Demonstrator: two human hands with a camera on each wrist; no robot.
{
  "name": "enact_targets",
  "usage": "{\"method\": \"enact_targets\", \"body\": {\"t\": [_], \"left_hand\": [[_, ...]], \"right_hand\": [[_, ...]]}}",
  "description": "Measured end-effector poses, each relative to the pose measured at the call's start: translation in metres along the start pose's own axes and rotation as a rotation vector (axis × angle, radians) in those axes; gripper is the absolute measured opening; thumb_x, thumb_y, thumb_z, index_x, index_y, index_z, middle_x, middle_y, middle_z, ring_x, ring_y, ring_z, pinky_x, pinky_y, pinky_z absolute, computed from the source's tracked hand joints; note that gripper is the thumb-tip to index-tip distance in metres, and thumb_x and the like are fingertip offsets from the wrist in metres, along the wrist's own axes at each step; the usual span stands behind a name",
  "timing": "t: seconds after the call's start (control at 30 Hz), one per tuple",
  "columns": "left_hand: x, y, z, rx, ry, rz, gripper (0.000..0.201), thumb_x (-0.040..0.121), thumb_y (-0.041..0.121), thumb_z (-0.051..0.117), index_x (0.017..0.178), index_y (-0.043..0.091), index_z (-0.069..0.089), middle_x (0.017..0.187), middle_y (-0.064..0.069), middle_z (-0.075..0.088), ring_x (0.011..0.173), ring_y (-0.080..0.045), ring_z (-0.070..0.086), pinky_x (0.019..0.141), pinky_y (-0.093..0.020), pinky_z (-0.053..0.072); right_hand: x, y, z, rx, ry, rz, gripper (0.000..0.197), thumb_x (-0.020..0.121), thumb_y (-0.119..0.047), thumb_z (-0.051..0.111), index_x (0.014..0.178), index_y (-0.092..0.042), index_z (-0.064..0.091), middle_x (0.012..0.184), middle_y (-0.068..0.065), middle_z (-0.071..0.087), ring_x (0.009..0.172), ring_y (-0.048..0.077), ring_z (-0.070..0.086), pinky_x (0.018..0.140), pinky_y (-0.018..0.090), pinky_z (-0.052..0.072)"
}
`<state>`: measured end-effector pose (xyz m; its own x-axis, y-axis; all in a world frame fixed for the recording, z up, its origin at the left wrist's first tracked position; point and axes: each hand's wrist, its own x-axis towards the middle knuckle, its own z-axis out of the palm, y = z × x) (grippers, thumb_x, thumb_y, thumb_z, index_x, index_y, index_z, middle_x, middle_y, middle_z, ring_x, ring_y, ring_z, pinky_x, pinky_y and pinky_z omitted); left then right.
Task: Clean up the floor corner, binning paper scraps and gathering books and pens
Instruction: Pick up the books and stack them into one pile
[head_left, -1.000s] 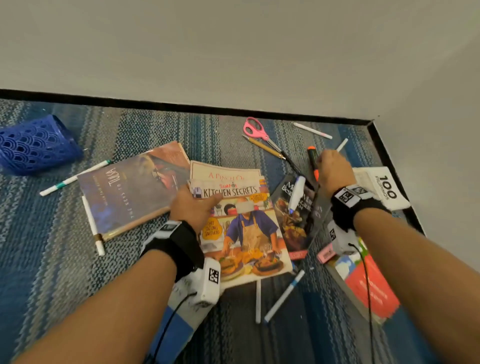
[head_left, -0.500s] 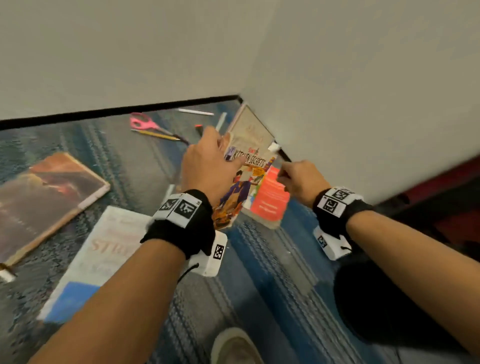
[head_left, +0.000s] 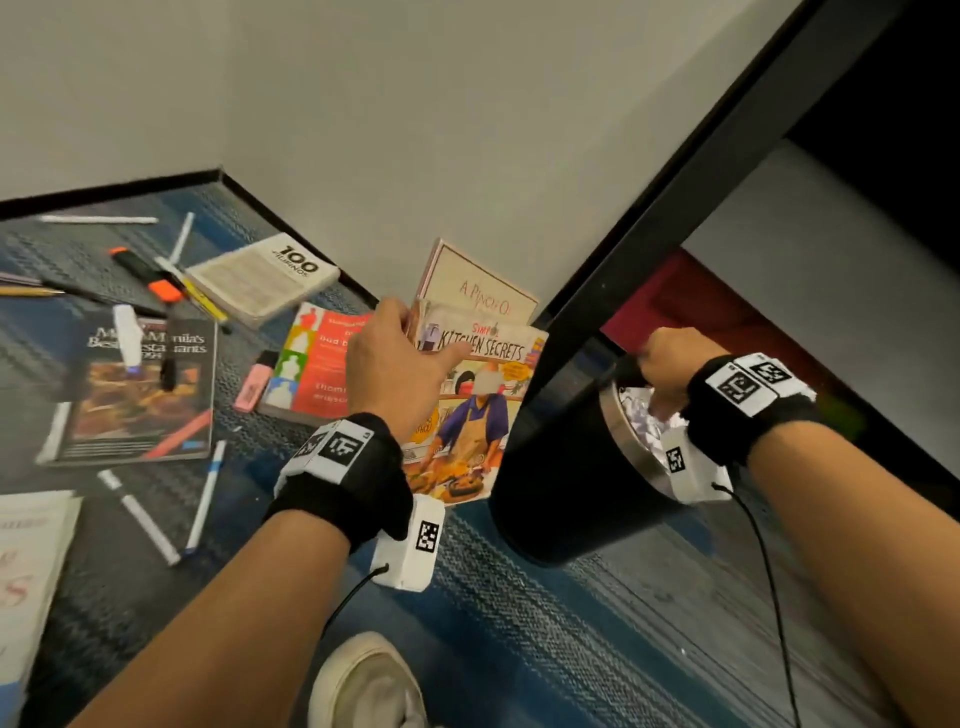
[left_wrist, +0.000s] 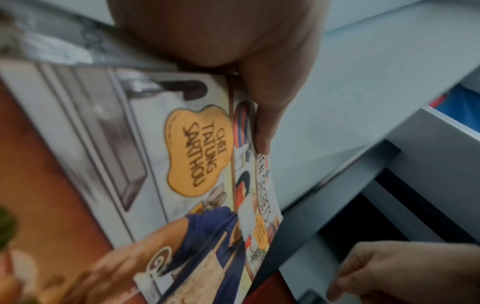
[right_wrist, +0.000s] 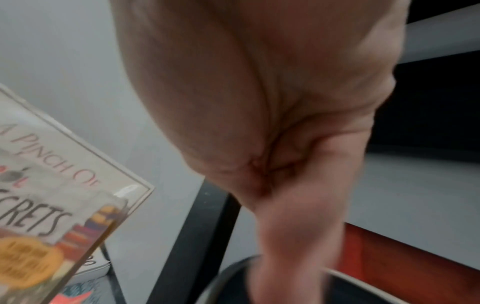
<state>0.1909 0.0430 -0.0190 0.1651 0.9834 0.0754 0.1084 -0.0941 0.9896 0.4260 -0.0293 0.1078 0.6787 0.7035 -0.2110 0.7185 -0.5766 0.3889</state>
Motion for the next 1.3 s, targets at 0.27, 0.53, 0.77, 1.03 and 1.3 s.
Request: {"method": "enact_targets", "body": {"t": [0.27,0.53,0.77,1.03,1.3], "left_hand": [[0.005,-0.023,-0.097,-0.417,0.250,-0.217,0.035,0.074,0.011,0.080,0.105,0.013,0.063,0.093,-0.001,0.075,0.082,-0.015,0.074,0.075,-0.041,0.060],[-0.021,-0.074,-0.232,-0.627,0.545,-0.260,0.032,0.083,0.019,0.073,0.112,0.008,0.067,0.105,-0.009,0.074,0.094,-0.024,0.072,0.082,-0.040,0.058],[-0.088,-0.167,-0.321,0.583,0.481,-0.922,0.066,0.073,0.059,0.073,0.105,0.003,0.057,0.114,-0.019,0.061,0.105,-0.034,0.060,0.086,-0.042,0.052],[-0.116,-0.209,-0.304,0.606,0.339,-1.045,0.087,0.067,0.055,0.079,0.129,0.007,0.041,0.134,-0.017,0.047,0.121,-0.035,0.049,0.096,-0.044,0.045],[-0.109,-0.190,-0.317,0.254,0.527,-0.787,0.036,0.067,0.024,0.085,0.089,0.020,0.056,0.097,0.001,0.069,0.089,-0.020,0.065,0.080,-0.034,0.052]], "right_hand": [[-0.021,-0.169,-0.015,0.478,0.055,-0.575,0.066,0.085,-0.073,0.037,0.115,-0.019,0.061,0.109,0.000,0.068,0.098,0.021,0.065,0.086,0.035,0.051],[-0.062,-0.344,-0.009,0.990,-0.645,-1.138,0.039,0.090,-0.012,0.062,0.129,-0.011,0.056,0.123,0.005,0.066,0.107,0.015,0.066,0.097,0.033,0.052],[-0.140,-0.460,-0.028,0.079,0.220,-1.366,0.040,0.089,-0.030,0.059,0.121,-0.011,0.044,0.112,0.016,0.063,0.089,0.034,0.060,0.071,0.033,0.042],[-0.137,-0.508,0.005,-0.050,0.196,-1.294,0.046,0.090,-0.038,0.055,0.121,-0.006,0.043,0.119,0.020,0.060,0.107,0.036,0.060,0.082,0.039,0.049],[-0.123,-0.504,0.002,-0.013,0.170,-1.233,0.042,0.084,-0.024,0.064,0.115,-0.001,0.048,0.119,0.022,0.060,0.107,0.038,0.059,0.078,0.034,0.046]]}}
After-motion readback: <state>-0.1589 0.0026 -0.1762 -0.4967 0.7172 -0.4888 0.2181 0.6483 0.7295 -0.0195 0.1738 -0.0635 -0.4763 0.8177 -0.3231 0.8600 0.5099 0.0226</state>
